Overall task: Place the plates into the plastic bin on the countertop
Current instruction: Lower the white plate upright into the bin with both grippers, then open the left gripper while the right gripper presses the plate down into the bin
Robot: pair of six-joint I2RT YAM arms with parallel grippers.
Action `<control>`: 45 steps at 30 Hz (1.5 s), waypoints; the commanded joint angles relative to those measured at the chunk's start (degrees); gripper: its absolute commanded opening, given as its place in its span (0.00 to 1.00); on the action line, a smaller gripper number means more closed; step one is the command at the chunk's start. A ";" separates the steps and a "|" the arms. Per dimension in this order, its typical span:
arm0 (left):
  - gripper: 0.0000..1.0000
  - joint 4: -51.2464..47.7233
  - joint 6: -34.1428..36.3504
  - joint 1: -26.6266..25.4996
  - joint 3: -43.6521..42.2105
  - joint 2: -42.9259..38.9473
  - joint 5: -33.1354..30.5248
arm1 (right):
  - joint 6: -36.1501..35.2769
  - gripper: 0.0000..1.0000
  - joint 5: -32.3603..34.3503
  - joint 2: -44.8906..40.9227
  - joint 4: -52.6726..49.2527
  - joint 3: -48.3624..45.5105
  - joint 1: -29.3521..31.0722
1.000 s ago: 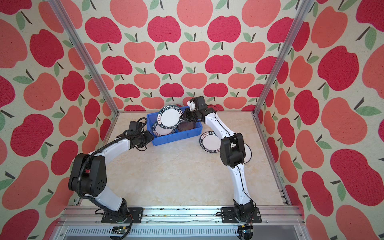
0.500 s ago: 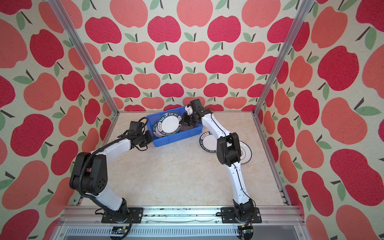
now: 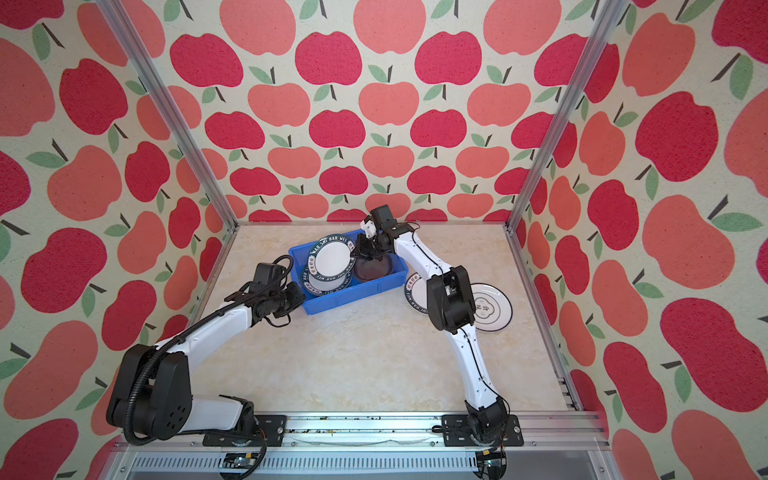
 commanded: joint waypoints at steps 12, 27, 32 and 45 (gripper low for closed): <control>0.99 -3.10 0.43 0.91 2.03 -1.69 -1.82 | -1.47 0.00 -2.38 2.38 -1.15 -1.46 1.62; 0.99 -6.67 3.55 1.43 6.15 -4.11 -3.02 | -5.09 0.33 3.94 7.57 -11.29 10.13 3.77; 0.99 -6.05 4.03 1.43 5.53 -4.73 -2.71 | -7.92 0.39 8.79 7.53 -15.68 13.44 4.45; 0.99 -5.16 4.22 1.25 4.57 -5.69 -1.99 | -10.41 0.55 14.34 9.52 -20.39 16.67 5.77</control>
